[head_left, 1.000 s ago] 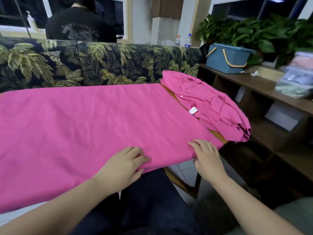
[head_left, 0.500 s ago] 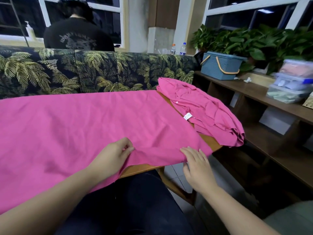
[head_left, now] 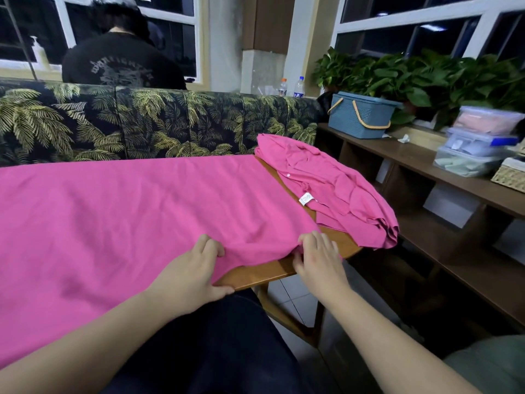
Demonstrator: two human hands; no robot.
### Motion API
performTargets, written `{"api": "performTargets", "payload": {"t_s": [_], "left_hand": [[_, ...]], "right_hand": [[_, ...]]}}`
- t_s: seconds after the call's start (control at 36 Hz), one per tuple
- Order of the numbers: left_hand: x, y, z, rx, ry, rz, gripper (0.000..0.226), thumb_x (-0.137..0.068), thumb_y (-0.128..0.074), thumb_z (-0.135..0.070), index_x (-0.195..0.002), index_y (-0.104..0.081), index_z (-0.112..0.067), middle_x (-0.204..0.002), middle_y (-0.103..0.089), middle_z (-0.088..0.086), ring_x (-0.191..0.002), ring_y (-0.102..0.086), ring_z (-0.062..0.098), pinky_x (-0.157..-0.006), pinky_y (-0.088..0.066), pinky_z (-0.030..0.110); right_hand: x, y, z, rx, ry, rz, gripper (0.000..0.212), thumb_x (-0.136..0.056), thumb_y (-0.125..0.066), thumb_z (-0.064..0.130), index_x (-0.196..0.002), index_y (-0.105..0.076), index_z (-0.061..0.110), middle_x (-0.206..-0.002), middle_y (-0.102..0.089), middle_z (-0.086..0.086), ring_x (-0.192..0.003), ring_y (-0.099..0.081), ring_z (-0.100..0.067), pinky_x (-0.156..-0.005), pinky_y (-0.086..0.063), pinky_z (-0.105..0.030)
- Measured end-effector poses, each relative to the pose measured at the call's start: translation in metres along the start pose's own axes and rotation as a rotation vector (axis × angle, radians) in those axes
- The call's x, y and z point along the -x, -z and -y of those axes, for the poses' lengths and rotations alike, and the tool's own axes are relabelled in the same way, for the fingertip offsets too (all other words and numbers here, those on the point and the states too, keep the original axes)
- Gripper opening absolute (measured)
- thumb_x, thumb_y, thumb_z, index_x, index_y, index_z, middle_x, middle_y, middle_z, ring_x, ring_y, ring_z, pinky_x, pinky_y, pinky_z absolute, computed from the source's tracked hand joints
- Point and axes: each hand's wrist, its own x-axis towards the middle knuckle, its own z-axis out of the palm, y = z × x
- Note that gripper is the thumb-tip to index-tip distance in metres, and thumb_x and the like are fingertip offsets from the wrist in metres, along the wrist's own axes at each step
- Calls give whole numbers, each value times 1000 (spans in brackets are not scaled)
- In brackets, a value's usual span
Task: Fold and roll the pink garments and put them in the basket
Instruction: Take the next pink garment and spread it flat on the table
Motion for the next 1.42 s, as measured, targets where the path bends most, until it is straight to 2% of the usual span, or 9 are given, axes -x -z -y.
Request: {"api": "performTargets", "payload": {"t_s": [0.17, 0.31, 0.56, 0.67, 0.78, 0.94, 1.08, 1.28, 1.42], "left_hand": [[-3, -3, 20, 122, 35, -117, 38, -78, -67, -14, -110, -48, -6, -107, -41, 2, -68, -51, 23, -69, -46, 38], [-4, -2, 53, -48, 101, -182, 67, -66, -39, -57, -116, -55, -15, -100, -62, -1, -91, -63, 25, -78, -47, 39], [18, 11, 87, 684, 324, -265, 29, -88, -66, -27, -109, -48, -37, -107, -61, -16, -95, -60, -5, -88, -45, 15], [69, 30, 130, 451, 293, -263, 13, -82, -59, -44, -95, -56, -41, -93, -60, -17, -85, -60, 0, -81, -47, 20], [129, 52, 175, 205, 327, -252, 36, -81, -52, -63, -92, -62, -30, -84, -59, -13, -76, -54, 2, -73, -44, 24], [206, 61, 200, 195, 361, -240, 60, -75, -56, -77, -106, -69, -27, -120, -61, -13, -116, -50, -4, -97, -39, 18], [235, 58, 198, 138, 292, -224, 68, -69, -62, -77, -121, -60, -32, -133, -56, -5, -133, -40, 8, -108, -31, 22], [238, 62, 193, 192, 231, -345, 35, -90, -54, -56, -98, -74, -29, -114, -66, -17, -116, -55, -2, -94, -46, 16], [196, 89, 192, 132, 279, -537, 44, -92, -50, -54, -89, -74, -17, -90, -69, -17, -83, -66, 2, -74, -52, 23]], "right_hand": [[-14, -3, 0, -11, -70, 1, 55, -47, -76, -14, -92, -53, 10, -82, -59, -4, -72, -59, -26, -57, -48, -36], [-52, -1, 21, -150, -48, 33, 41, -61, -66, -18, -96, -60, 2, -89, -63, -9, -82, -62, -29, -70, -54, -41], [-199, -51, 123, -337, 12, 125, 33, -91, -49, 2, -121, -60, 10, -122, -61, -7, -114, -51, -27, -94, -32, -33], [-231, -99, 186, -400, -18, 283, 26, -96, -44, 14, -116, -60, 12, -119, -61, -10, -113, -53, -32, -93, -39, -41], [-221, -143, 236, -358, -30, 576, 33, -99, -35, 27, -117, -59, 14, -123, -60, -13, -115, -53, -34, -98, -38, -45], [-188, -169, 265, -207, 1, 789, 53, -101, -25, 47, -149, -28, 28, -159, -20, -5, -147, -9, -27, -116, -6, -55], [-188, -165, 263, -203, 23, 782, 53, -101, -25, 45, -151, -23, 28, -160, -15, -2, -148, -8, -26, -117, -6, -54], [-186, -163, 262, -205, 55, 773, 52, -102, -23, 41, -152, -23, 28, -161, -16, -2, -148, -9, -24, -118, -6, -50], [-184, -162, 259, -283, 36, 750, 49, -101, -26, 29, -150, -30, 27, -159, -21, -1, -147, -13, -23, -118, -8, -45]]}}
